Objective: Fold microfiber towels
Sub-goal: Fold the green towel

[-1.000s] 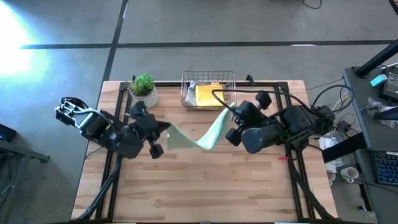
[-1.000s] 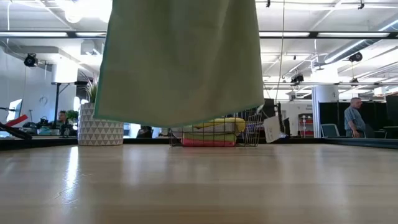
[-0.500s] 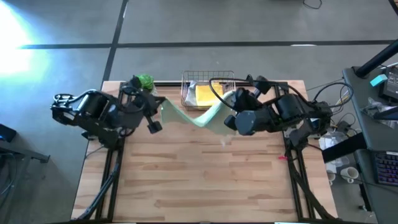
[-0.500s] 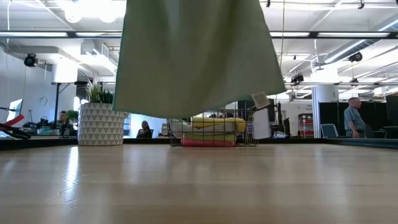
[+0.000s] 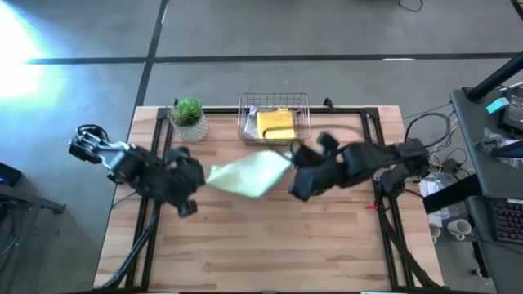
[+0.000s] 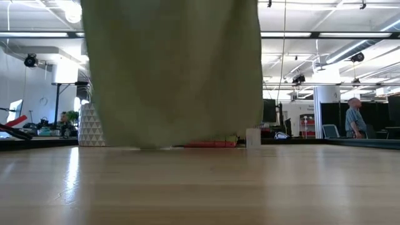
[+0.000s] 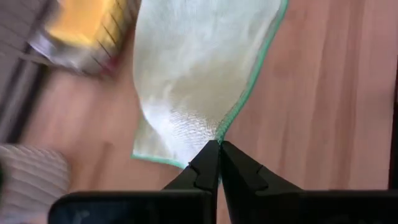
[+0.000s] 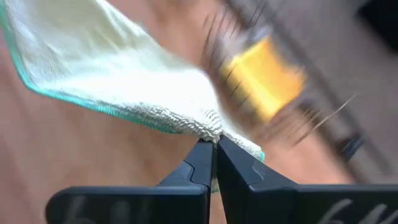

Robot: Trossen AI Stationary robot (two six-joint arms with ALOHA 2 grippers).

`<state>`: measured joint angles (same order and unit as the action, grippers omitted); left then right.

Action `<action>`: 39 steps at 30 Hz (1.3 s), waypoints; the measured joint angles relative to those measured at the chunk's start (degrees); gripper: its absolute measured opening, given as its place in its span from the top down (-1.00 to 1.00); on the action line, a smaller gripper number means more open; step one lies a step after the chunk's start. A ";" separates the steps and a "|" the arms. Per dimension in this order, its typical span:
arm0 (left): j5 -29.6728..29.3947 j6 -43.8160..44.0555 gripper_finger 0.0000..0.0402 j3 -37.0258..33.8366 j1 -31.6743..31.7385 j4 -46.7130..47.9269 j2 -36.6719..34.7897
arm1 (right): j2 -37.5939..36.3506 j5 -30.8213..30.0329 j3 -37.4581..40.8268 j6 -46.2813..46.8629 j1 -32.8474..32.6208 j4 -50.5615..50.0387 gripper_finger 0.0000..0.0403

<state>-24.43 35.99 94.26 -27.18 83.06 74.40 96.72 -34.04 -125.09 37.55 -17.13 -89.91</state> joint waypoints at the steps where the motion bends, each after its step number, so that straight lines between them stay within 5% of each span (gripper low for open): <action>1: 0.74 1.67 1.00 -1.86 -1.08 -0.59 0.41 | 0.06 1.79 2.04 2.78 -0.65 0.01 0.96; 9: 9.97 11.62 1.00 -15.74 -9.45 -13.33 4.10 | 0.06 11.53 18.95 27.10 -10.54 5.42 0.96; 19: 17.34 22.03 1.00 -20.31 -16.38 -23.29 10.71 | 0.06 17.97 34.10 41.33 -22.15 32.36 0.96; 28: 12.20 21.86 1.00 -20.90 -14.62 -21.03 12.58 | 0.06 14.71 38.90 45.06 -22.12 29.00 0.96; 34: 3.23 22.15 1.00 -22.81 -9.82 -14.79 11.91 | 0.03 11.22 41.39 42.40 -16.80 22.74 0.96; 39: 2.79 18.31 1.00 -26.61 -4.06 -13.23 11.91 | -0.01 8.53 44.51 36.99 -10.82 23.04 0.96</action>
<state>-21.64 54.29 67.65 -31.24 69.83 86.30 96.71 -25.51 -80.59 74.54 -27.95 -66.87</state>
